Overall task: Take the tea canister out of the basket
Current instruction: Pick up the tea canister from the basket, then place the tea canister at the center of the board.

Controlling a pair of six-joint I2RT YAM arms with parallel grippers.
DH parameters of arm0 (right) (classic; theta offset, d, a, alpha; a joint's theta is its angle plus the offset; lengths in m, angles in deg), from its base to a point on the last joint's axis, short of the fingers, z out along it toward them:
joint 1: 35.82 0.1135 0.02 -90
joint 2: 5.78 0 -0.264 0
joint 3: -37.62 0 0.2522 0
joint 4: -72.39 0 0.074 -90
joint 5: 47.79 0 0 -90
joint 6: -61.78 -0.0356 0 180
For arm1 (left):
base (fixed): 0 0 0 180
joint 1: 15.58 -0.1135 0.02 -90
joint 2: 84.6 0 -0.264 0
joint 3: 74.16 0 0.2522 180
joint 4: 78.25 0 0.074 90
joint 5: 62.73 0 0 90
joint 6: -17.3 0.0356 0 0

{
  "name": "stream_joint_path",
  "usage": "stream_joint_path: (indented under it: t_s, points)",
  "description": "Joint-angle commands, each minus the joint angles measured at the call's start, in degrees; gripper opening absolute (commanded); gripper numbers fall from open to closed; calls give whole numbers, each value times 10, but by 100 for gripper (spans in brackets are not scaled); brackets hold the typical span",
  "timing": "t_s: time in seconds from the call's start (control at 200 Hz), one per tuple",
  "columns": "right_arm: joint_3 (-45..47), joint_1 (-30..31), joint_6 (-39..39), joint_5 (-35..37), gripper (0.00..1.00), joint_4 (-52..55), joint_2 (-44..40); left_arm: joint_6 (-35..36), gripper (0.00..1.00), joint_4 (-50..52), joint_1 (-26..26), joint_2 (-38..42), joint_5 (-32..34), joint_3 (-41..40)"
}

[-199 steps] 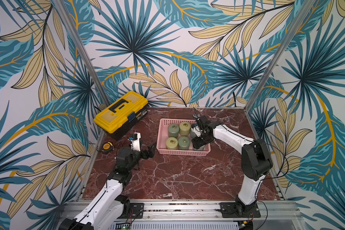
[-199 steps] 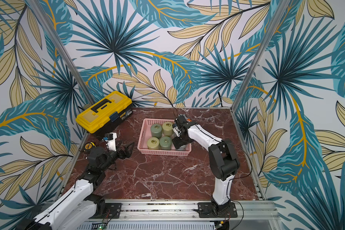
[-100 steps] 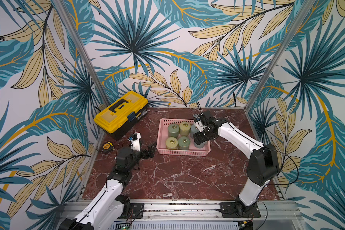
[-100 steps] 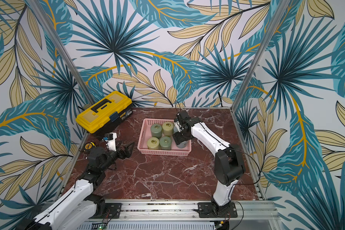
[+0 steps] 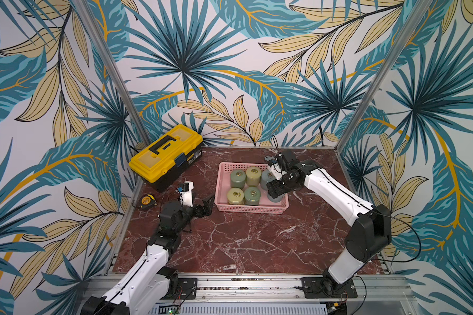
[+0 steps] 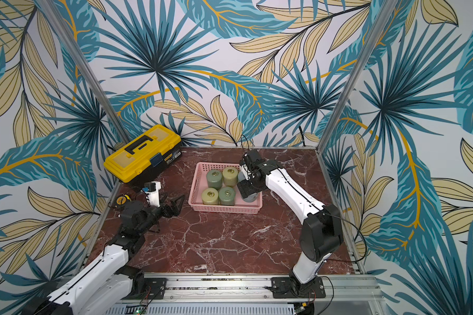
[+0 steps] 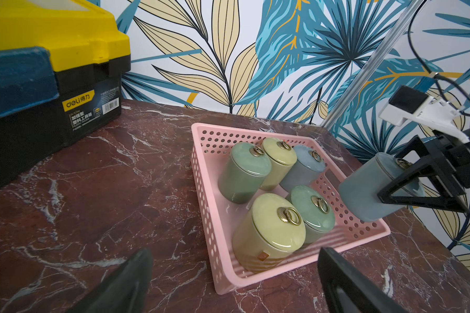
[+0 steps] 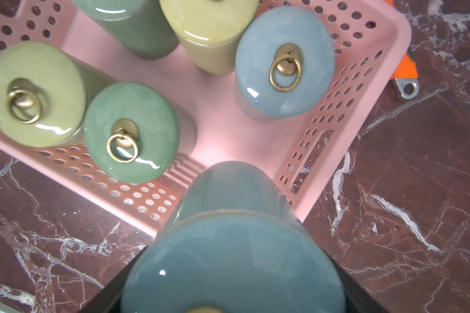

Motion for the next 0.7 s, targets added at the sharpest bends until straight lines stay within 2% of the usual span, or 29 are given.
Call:
stream_joint_path:
  t_s: [0.0, 0.23, 0.696]
  points:
    - [6, 15, -17, 4, 54, 3, -45, 3, 100, -18, 0, -3, -11, -18]
    - [54, 56, -42, 7, 54, 4, -87, 3, 100, -17, 0, 0, -12, -18]
    - [153, 178, -116, 38, 54, 2, -144, -1, 100, -19, 0, -5, -4, -20]
